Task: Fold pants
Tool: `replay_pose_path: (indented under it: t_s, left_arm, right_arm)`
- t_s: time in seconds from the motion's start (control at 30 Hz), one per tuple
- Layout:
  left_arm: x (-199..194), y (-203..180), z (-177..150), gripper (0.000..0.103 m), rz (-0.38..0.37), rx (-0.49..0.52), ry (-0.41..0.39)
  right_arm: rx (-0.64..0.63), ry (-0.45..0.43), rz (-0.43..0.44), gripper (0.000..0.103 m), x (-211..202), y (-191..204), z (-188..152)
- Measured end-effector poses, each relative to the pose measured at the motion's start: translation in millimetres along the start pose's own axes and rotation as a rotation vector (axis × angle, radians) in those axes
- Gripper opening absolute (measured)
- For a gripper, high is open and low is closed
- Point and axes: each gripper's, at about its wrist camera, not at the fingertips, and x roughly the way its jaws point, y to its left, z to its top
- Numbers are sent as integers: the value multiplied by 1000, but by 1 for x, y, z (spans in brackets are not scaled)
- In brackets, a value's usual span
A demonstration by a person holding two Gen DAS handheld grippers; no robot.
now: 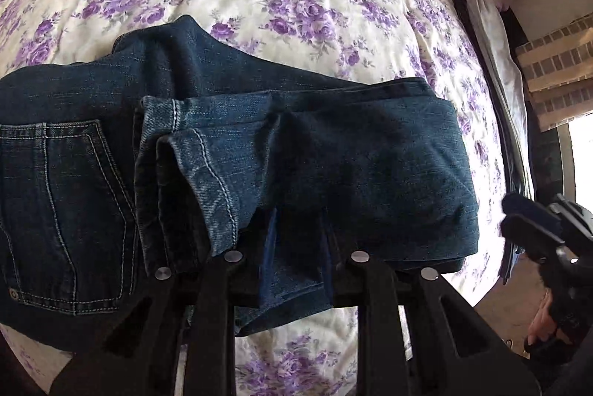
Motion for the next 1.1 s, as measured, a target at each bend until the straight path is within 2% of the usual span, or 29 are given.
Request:
replay_pose_path:
  t_s: [0.03, 0.07, 0.1, 0.13, 0.17, 0.27, 0.3, 0.4, 0.47, 0.5, 0.57, 0.6, 0.63, 0.67, 0.77, 0.83, 0.9, 1.03, 1.1]
  left_arm:
    - [0, 2, 1, 20, -5, 0, -2]
    - [0, 4, 2, 17, -6, 4, -1]
    - [2, 6, 3, 7, -3, 8, 2]
    - [6, 10, 3, 2, 10, 10, 6]
    - [9, 17, 3, 2, -14, 2, 4]
    - [9, 37, 4, 2, -124, -82, 8]
    - [8, 39, 4, 2, -136, -93, 9]
    - [-8, 39, 0, 1, -113, -99, -1]
    - [-35, 41, -5, 3, -129, -111, -47]
    - [-53, 44, -9, 7, -129, -111, -86]
    - [-97, 56, -22, 40, -93, -133, -193]
    - [-118, 65, -30, 72, -54, -156, -251]
    - [-138, 74, -39, 86, -9, -187, -310]
    - [-157, 87, -50, 87, 17, -222, -355]
    - [-186, 125, -79, 87, 71, -347, -399]
    - [-194, 154, -98, 87, 115, -430, -405]
    - [-193, 182, -116, 87, 120, -532, -387]
    - [-183, 205, -132, 87, 99, -638, -378]
    - [-174, 206, -133, 87, 87, -649, -362]
  right_arm:
    - [-1, 58, -25, 16, 17, 0, -3]
    - [-9, 128, -86, 16, 36, -3, -9]
    - [2, 188, -106, 16, 53, -9, -18]
    - [22, 178, -92, 15, 60, -13, -23]
    - [24, 155, -86, 15, 62, -15, -25]
    - [32, 157, -80, 15, 63, -16, -23]
    - [24, 156, -80, 15, 62, -15, -23]
    - [8, 157, -67, 18, 52, -12, -19]
    - [20, 139, -46, 19, 37, -9, -12]
    - [22, 111, -32, 19, 27, -8, -5]
    - [6, 49, -16, 19, 6, 1, 5]
    - [-4, 24, -7, 19, -2, 6, 10]
    - [-13, 1, 8, 19, -9, 11, 13]
    - [-20, -12, 29, 19, -11, 14, 19]
    - [-67, -18, 103, 19, -5, 35, 28]
    - [-103, -8, 151, 19, 10, 55, 37]
    - [-134, -11, 188, 19, 28, 73, 49]
    - [-171, -17, 158, 19, 71, 97, 70]
    - [-163, 61, 119, 19, 104, 99, 74]
